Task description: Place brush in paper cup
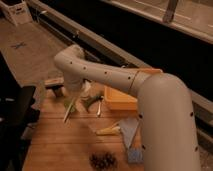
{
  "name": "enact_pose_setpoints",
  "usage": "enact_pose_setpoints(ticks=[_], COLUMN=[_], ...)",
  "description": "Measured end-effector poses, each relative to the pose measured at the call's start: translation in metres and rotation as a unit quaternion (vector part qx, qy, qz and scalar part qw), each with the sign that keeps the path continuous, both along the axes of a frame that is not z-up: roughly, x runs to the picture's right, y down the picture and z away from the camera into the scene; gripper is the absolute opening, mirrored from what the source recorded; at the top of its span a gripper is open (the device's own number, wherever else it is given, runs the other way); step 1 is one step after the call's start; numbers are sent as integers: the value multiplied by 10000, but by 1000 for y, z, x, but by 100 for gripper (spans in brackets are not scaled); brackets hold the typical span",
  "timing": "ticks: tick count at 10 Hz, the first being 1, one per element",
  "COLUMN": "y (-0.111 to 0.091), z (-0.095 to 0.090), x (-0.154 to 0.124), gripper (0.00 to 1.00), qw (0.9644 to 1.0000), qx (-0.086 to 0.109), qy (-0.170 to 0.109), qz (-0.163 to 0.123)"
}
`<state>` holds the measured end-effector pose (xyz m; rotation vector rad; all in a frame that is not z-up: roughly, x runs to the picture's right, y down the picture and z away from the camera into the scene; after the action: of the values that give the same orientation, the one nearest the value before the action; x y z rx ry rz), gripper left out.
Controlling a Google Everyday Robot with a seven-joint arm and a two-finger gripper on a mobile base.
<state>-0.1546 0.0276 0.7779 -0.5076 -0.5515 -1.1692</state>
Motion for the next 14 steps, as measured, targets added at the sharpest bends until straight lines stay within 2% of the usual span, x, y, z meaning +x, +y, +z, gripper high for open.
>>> enact_pose_setpoints(ticks=[2, 7, 8, 11, 14], y=[-22, -22, -28, -44, -44], z=[13, 16, 24, 50, 71], x=[4, 3, 10, 7, -5], gripper=[0, 0, 0, 0, 0], qw=[9997, 9996, 9995, 9986, 9964], qx=[65, 68, 109, 121, 63], qy=[-193, -216, -155, -195, -289], qz=[152, 140, 260, 480, 797])
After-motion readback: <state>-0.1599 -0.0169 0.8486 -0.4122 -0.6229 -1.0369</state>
